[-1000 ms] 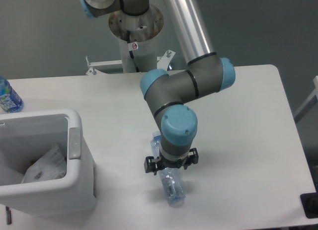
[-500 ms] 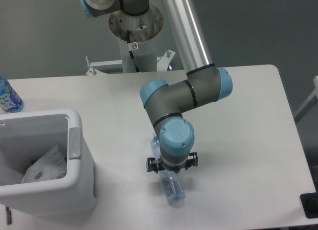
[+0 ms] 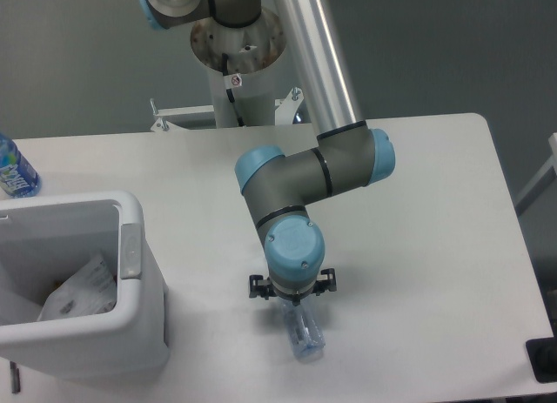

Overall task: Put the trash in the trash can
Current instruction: 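Lower the gripper around the bottle's middle and close on it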

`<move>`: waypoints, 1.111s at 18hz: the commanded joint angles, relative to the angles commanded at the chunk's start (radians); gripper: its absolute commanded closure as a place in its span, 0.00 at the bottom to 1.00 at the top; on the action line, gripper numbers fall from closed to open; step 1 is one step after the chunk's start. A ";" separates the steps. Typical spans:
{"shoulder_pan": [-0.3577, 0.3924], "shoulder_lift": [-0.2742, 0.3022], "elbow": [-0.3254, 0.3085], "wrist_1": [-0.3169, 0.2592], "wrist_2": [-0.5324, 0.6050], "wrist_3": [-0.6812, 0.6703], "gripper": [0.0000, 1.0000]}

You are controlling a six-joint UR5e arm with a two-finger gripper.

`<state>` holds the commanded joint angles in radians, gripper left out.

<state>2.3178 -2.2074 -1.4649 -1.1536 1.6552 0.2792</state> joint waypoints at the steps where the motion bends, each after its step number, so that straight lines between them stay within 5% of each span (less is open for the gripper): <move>1: 0.000 -0.006 0.000 0.000 0.002 -0.002 0.00; 8: -0.006 -0.012 0.002 0.000 0.021 -0.002 0.01; 20: -0.009 -0.011 -0.006 -0.003 0.037 -0.002 0.31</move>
<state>2.3086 -2.2182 -1.4711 -1.1566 1.6920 0.2777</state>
